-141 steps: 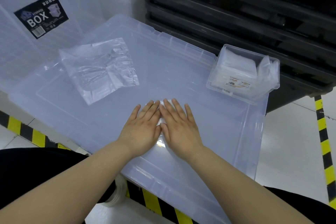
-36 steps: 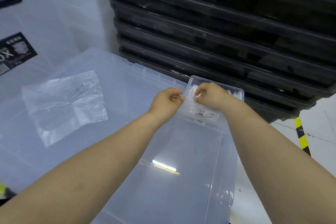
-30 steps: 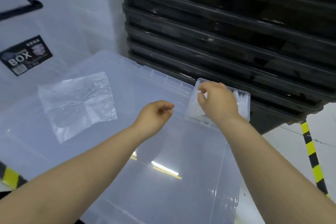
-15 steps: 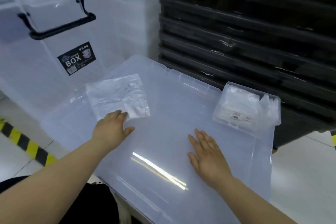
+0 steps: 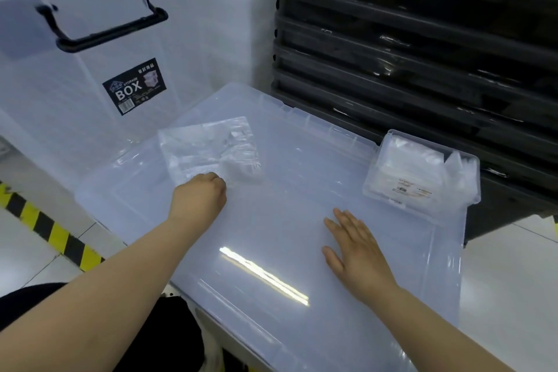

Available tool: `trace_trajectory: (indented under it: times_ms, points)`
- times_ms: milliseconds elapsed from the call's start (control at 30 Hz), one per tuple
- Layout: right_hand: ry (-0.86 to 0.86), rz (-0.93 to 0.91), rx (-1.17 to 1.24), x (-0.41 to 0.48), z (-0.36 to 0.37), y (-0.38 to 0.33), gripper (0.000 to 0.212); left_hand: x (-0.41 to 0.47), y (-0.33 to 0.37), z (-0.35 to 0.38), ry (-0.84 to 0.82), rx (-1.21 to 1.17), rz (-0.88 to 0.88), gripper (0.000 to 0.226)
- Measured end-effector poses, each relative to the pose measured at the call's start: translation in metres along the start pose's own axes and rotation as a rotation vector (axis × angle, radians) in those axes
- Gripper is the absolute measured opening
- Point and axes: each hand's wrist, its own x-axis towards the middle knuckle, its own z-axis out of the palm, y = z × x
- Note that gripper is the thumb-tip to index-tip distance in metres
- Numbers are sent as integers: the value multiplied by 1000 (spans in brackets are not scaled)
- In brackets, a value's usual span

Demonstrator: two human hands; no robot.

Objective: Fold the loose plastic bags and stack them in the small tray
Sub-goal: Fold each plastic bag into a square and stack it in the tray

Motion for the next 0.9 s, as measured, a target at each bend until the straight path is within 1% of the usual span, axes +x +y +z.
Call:
trace_trajectory:
  times_ms: [33, 67, 100, 133, 233, 300, 333, 400, 433, 500, 533, 567, 600, 633, 667, 733, 767, 800, 833, 900]
  points:
    - [50, -20, -14, 0, 0, 1, 51, -4, 10, -6, -47, -34, 1, 18]
    - [80, -33, -29, 1, -3, 0, 49, -10, 21, -8, -55, -93, 23, 8]
    - [123, -65, -33, 3, -5, -1, 51, -18, 34, -10, -60, -162, 46, 11]
    - [123, -95, -31, 4, -10, -6, 54, -26, 47, -13, -80, -182, 94, 17]
    - [155, -211, -38, 3, -15, -21, 67, -47, 78, -14, -260, -234, 143, 25]
    - [122, -274, -65, 1, -15, -27, 71, -56, 91, -10, -323, -297, 158, 25]
    - [117, -287, -64, -1, -16, -27, 68, -59, 94, -10, -336, -308, 176, 24]
    - [143, -262, -50, -4, -15, -22, 52, -64, 97, -7, -380, -370, 206, 24]
    - [129, -220, -51, -3, -19, -22, 48, -66, 97, -5, -400, -426, 219, 23]
    - [29, -63, 2, -1, -31, -24, 37, -69, 98, -6, -475, -556, 212, 24]
    - [-80, 33, 95, 1, -36, -23, 28, -72, 99, -6, -522, -631, 201, 27]
    - [-189, 175, 250, 2, -37, -20, 25, -74, 101, -5, -555, -684, 213, 30]
    - [-242, 305, 431, 4, -36, -17, 25, -78, 103, -4, -591, -722, 237, 34]
    - [-237, 426, 603, 7, -37, -16, 26, -82, 106, -3, -612, -752, 278, 38]
    - [-173, 532, 751, 9, -37, -12, 27, -86, 109, -1, -626, -780, 322, 42]
    - [-83, 796, 1113, 16, -51, -8, 27, -93, 114, 2, -664, -767, 432, 48]
    - [-81, 902, 1270, 18, -58, -5, 32, -96, 115, 4, -684, -746, 488, 50]
    - [-106, 957, 1340, 19, -62, 2, 36, -99, 117, 6, -701, -736, 529, 50]
    - [-147, 982, 1349, 18, -68, 5, 36, -101, 119, 7, -701, -731, 565, 51]
    - [-223, 919, 1247, 16, -74, 7, 16, -106, 121, 10, -668, -696, 646, 51]
